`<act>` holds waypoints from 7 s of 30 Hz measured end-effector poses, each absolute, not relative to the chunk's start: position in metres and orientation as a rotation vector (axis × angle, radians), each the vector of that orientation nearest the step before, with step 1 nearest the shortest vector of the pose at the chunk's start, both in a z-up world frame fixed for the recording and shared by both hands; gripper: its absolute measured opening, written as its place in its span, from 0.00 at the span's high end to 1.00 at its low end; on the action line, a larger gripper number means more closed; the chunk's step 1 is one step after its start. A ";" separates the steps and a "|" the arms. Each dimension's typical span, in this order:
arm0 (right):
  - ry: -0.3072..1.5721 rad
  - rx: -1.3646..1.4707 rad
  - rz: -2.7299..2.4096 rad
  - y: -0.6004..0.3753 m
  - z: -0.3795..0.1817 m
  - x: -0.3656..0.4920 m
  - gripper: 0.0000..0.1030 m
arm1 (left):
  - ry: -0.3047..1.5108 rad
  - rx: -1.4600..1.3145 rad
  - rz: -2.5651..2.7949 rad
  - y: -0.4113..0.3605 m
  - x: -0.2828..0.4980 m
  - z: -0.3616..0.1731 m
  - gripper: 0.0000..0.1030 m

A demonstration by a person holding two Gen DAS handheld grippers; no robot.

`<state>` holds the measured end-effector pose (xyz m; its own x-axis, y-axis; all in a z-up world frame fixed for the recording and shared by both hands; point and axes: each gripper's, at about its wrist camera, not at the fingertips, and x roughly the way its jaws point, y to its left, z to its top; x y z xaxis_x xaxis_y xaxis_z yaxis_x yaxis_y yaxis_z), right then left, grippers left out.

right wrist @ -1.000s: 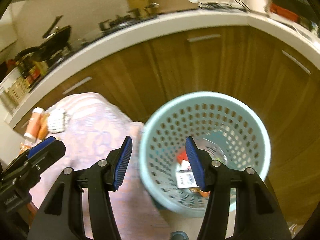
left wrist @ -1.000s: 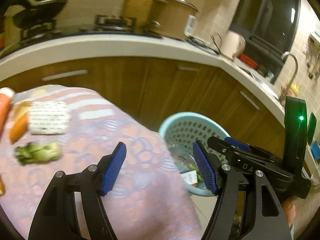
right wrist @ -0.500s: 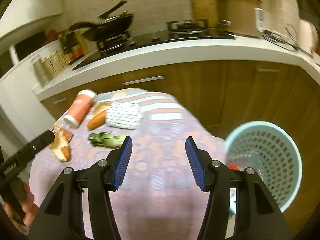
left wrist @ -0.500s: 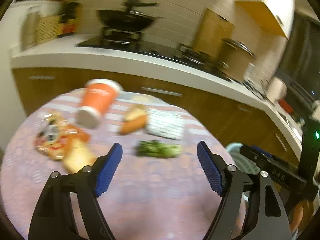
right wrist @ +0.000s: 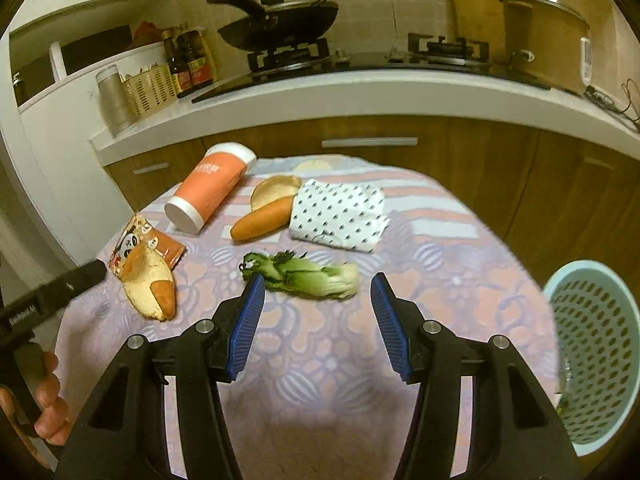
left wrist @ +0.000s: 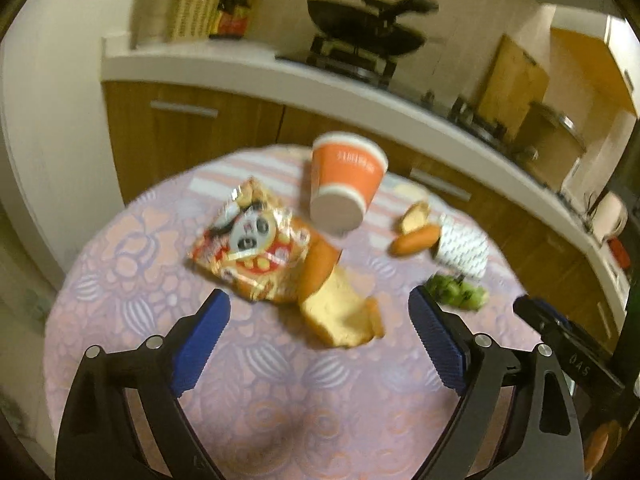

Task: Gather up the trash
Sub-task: 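Move both open tools back over the table, then grasp the orange bread roll with the left tool while the right tool grasps the bok choy, then carry the roll and bok choy to the teal basket and release both, then move both open tools back over the table, then grasp the panda snack bag with the left tool while the right tool grasps the polka-dot paper bag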

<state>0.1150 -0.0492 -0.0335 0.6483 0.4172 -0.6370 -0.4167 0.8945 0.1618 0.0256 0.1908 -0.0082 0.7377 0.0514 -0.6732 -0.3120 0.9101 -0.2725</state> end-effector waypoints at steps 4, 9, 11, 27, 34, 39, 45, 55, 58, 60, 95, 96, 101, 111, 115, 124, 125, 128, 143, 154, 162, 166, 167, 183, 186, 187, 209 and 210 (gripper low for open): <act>0.736 0.004 0.464 -0.048 -0.053 0.117 0.50 | 0.782 -0.350 0.183 0.181 0.043 -0.028 0.14; 0.746 0.031 0.463 -0.053 -0.056 0.122 0.50 | 0.833 -0.300 0.216 0.170 0.060 -0.044 0.14; 0.762 0.038 0.468 -0.052 -0.057 0.126 0.50 | 0.856 -0.266 0.244 0.165 0.066 -0.050 0.14; 0.893 0.006 0.589 -0.039 -0.066 0.172 0.50 | 0.772 -0.230 0.245 0.157 0.053 -0.044 0.75; 0.879 -0.050 0.610 -0.030 -0.060 0.142 0.49 | 0.735 -0.315 0.211 0.168 0.040 -0.042 0.76; 0.892 -0.057 0.696 -0.028 -0.052 0.115 0.50 | 0.712 -0.326 0.204 0.170 0.038 -0.040 0.76; 0.838 -0.088 0.691 -0.031 -0.043 0.111 0.50 | 0.693 -0.351 0.201 0.176 0.035 -0.039 0.76; 0.865 -0.168 0.739 -0.011 -0.062 0.138 0.49 | 0.688 -0.345 0.195 0.176 0.038 -0.041 0.76; 0.879 -0.165 0.774 -0.009 -0.064 0.134 0.49 | 0.689 -0.341 0.196 0.175 0.037 -0.041 0.76; 0.886 -0.210 0.786 -0.003 -0.068 0.126 0.49 | 0.689 -0.337 0.194 0.174 0.038 -0.041 0.76; 0.618 0.033 0.335 -0.223 0.022 0.086 0.78 | 0.569 -0.174 -0.238 -0.021 0.054 0.047 0.76; 0.617 0.043 0.318 -0.233 0.021 0.086 0.78 | 0.573 -0.162 -0.257 -0.032 0.057 0.046 0.76; 0.632 0.106 0.228 -0.285 0.010 0.089 0.78 | 0.609 -0.097 -0.333 -0.084 0.079 0.037 0.76; 0.769 0.222 0.087 -0.351 -0.038 0.113 0.78 | 0.754 -0.069 -0.472 -0.157 0.125 -0.008 0.76; 0.853 0.252 0.029 -0.365 -0.066 0.125 0.78 | 0.816 -0.063 -0.507 -0.179 0.142 -0.031 0.76; 0.936 0.313 -0.018 -0.384 -0.094 0.139 0.63 | 0.822 -0.086 -0.506 -0.180 0.149 -0.043 0.41; 0.930 0.315 -0.020 -0.385 -0.093 0.139 0.60 | 0.825 -0.092 -0.504 -0.178 0.150 -0.043 0.41; 0.916 0.306 -0.013 -0.380 -0.087 0.138 0.59 | 0.824 -0.113 -0.492 -0.169 0.149 -0.042 0.41; 0.822 0.173 0.142 -0.299 -0.034 0.131 0.59 | 0.719 -0.178 -0.374 -0.086 0.119 0.000 0.42; 0.760 0.066 0.353 -0.187 0.000 0.120 0.59 | 0.622 -0.282 -0.111 0.052 0.073 0.036 0.41; 0.753 0.038 0.488 -0.108 0.003 0.122 0.59 | 0.610 -0.314 0.082 0.159 0.048 0.039 0.32; 0.756 0.032 0.533 -0.073 -0.005 0.127 0.59 | 0.632 -0.306 0.135 0.199 0.043 0.032 0.26; 0.758 0.029 0.542 -0.065 -0.008 0.128 0.59 | 0.636 -0.305 0.144 0.206 0.042 0.029 0.25; 0.833 -0.021 0.564 -0.010 -0.064 0.158 0.59 | 0.842 -0.215 0.186 0.224 0.097 -0.049 0.16; 0.843 -0.013 0.568 -0.010 -0.067 0.159 0.59 | 0.860 -0.197 0.192 0.222 0.101 -0.051 0.15; 0.842 -0.010 0.569 -0.010 -0.067 0.159 0.59 | 0.869 -0.175 0.202 0.219 0.104 -0.053 0.15; 0.850 -0.036 0.476 -0.033 -0.056 0.232 0.22 | 0.687 -0.232 0.166 0.217 0.080 -0.036 0.94; 0.864 -0.021 0.480 -0.032 -0.059 0.238 0.21 | 0.681 -0.236 0.166 0.217 0.079 -0.035 0.94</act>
<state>0.2383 -0.0318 -0.0591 0.5503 0.3973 -0.7344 -0.4140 0.8936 0.1732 0.0794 0.2165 -0.0352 0.7652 0.0749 -0.6394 -0.2283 0.9602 -0.1607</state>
